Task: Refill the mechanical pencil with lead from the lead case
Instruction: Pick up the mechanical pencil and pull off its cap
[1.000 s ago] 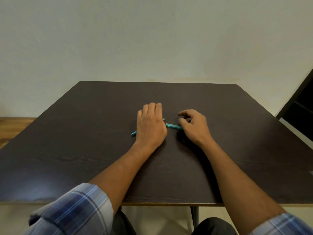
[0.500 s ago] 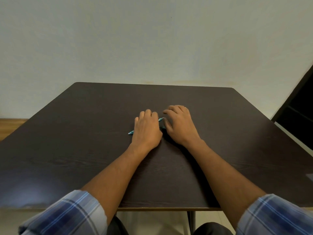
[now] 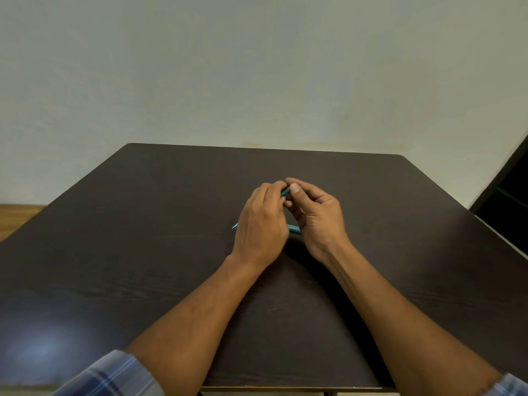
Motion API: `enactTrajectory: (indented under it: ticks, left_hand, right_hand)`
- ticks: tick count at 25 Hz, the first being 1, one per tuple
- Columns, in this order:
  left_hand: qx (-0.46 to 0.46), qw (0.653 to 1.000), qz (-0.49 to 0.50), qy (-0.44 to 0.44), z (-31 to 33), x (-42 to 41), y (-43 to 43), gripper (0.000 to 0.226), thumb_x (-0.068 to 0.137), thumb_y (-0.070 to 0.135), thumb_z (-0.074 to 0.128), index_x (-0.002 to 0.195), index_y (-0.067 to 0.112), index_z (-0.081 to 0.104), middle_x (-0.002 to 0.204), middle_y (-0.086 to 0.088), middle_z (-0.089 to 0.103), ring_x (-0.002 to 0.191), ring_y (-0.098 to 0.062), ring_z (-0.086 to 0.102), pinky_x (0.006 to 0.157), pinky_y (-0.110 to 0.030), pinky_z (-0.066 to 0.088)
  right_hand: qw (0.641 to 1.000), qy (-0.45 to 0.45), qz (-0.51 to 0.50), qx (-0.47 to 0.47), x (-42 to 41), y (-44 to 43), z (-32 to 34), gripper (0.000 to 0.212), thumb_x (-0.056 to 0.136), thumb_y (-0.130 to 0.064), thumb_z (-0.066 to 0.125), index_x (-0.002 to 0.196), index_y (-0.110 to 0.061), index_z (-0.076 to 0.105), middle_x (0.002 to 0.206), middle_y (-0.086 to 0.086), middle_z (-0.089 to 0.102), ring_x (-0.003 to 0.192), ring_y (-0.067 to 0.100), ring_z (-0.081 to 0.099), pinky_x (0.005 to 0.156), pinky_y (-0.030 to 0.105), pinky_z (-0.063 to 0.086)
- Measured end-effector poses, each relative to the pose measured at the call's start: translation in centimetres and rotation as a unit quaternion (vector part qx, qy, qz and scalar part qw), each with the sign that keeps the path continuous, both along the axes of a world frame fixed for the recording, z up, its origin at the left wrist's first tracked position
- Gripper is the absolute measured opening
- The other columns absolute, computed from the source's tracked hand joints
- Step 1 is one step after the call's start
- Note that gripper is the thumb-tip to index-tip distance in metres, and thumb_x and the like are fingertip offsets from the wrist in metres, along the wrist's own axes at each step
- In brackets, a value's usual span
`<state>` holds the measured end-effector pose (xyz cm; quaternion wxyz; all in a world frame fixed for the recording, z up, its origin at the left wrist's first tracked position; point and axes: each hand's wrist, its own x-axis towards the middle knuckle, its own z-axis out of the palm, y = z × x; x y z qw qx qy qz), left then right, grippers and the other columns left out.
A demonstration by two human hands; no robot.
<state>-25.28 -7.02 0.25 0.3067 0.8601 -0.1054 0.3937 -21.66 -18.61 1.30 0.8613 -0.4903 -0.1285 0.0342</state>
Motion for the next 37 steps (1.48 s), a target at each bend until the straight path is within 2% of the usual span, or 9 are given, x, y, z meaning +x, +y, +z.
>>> enactTrajectory:
  ticks: [13, 17, 18, 20, 23, 25, 30, 33, 37]
  left_hand:
    - [0.054, 0.998, 0.012, 0.028, 0.7, -0.5, -0.3, 0.025, 0.098, 0.005, 0.050, 0.119, 0.005, 0.065, 0.094, -0.008, 0.064, 0.077, -0.018, 0.057, 0.062, -0.037, 0.053]
    - [0.043, 0.997, 0.042, 0.042, 0.6, -0.1, 0.1, 0.024, 0.097, 0.002, 0.055, 0.118, 0.003, 0.066, 0.092, -0.009, 0.064, 0.076, -0.021, 0.058, 0.061, -0.043, 0.053]
    - [0.033, 0.997, 0.058, 0.049, 0.5, 0.1, 0.5, 0.024, 0.097, 0.003, 0.056, 0.119, 0.004, 0.067, 0.092, -0.009, 0.064, 0.077, -0.022, 0.058, 0.062, -0.044, 0.053]
    - [0.023, 0.994, 0.085, 0.069, 0.1, 0.7, 1.2, 0.025, 0.098, 0.005, 0.058, 0.120, 0.007, 0.068, 0.096, -0.008, 0.062, 0.083, -0.022, 0.058, 0.068, -0.042, 0.054]
    - [0.047, 0.981, 0.123, 0.140, -0.7, 1.4, 2.2, 0.028, 0.096, 0.011, 0.063, 0.123, 0.014, 0.069, 0.107, -0.004, 0.057, 0.098, -0.019, 0.054, 0.083, -0.034, 0.050]
    - [0.069, 0.973, 0.136, 0.176, -1.1, 1.7, 2.4, 0.027, 0.096, 0.015, 0.064, 0.122, 0.017, 0.070, 0.110, -0.003, 0.057, 0.102, -0.019, 0.053, 0.086, -0.033, 0.046]
    - [0.084, 0.967, 0.150, 0.187, -1.3, 2.2, 2.4, 0.027, 0.095, 0.024, 0.067, 0.121, 0.020, 0.070, 0.112, -0.003, 0.065, 0.107, -0.021, 0.056, 0.088, -0.037, 0.047]
    - [0.080, 0.967, 0.147, 0.191, -1.3, 2.3, 2.4, 0.028, 0.095, 0.026, 0.068, 0.122, 0.020, 0.071, 0.113, -0.003, 0.067, 0.108, -0.021, 0.056, 0.090, -0.039, 0.048]
    - [0.044, 0.975, 0.144, 0.166, -0.8, 1.5, 2.4, 0.037, 0.093, 0.029, 0.070, 0.128, 0.016, 0.066, 0.115, -0.004, 0.066, 0.112, -0.022, 0.055, 0.095, -0.040, 0.045]
  right_hand:
    - [0.996, 0.060, 0.042, 0.060, 0.5, -0.3, -0.6, 0.017, 0.088, -0.011, 0.069, 0.099, 0.000, 0.072, 0.083, 0.008, 0.072, 0.069, 0.012, 0.064, 0.068, 0.022, 0.057]
    - [0.985, 0.094, -0.071, 0.123, 2.4, -2.2, -0.5, 0.011, 0.100, -0.009, 0.058, 0.096, -0.006, 0.067, 0.082, 0.006, 0.069, 0.067, 0.011, 0.065, 0.065, 0.022, 0.057]
    - [0.988, 0.075, -0.115, 0.076, 3.0, -3.1, -0.5, 0.011, 0.101, -0.010, 0.058, 0.097, -0.007, 0.068, 0.082, 0.005, 0.068, 0.068, 0.011, 0.064, 0.064, 0.023, 0.057]
    - [0.970, -0.015, -0.187, -0.155, 3.7, -4.7, -0.9, 0.013, 0.100, -0.013, 0.060, 0.102, -0.012, 0.072, 0.084, 0.001, 0.067, 0.070, 0.010, 0.062, 0.064, 0.025, 0.055]
    - [0.844, -0.155, -0.184, -0.479, 3.8, -4.0, -2.0, 0.019, 0.100, -0.015, 0.060, 0.109, -0.021, 0.075, 0.093, -0.005, 0.064, 0.073, 0.003, 0.057, 0.069, 0.020, 0.047]
    - [0.785, -0.202, -0.159, -0.564, 3.8, -3.1, -2.1, 0.020, 0.098, -0.016, 0.063, 0.115, -0.021, 0.074, 0.094, -0.005, 0.064, 0.077, 0.003, 0.055, 0.072, 0.014, 0.042]
    - [0.783, -0.173, -0.157, -0.576, 4.0, -3.1, -2.3, 0.006, 0.088, -0.020, 0.077, 0.090, -0.023, 0.072, 0.074, -0.012, 0.062, 0.067, 0.002, 0.055, 0.059, 0.013, 0.039]
    - [0.777, -0.165, -0.148, -0.590, 4.1, -3.1, -2.3, 0.006, 0.088, -0.023, 0.077, 0.092, -0.020, 0.078, 0.071, -0.015, 0.061, 0.068, 0.000, 0.055, 0.062, 0.016, 0.040]
    - [0.865, -0.102, -0.167, -0.462, 3.7, -4.0, -1.8, 0.005, 0.089, -0.024, 0.073, 0.093, -0.024, 0.076, 0.084, -0.010, 0.071, 0.075, 0.003, 0.065, 0.063, 0.014, 0.049]
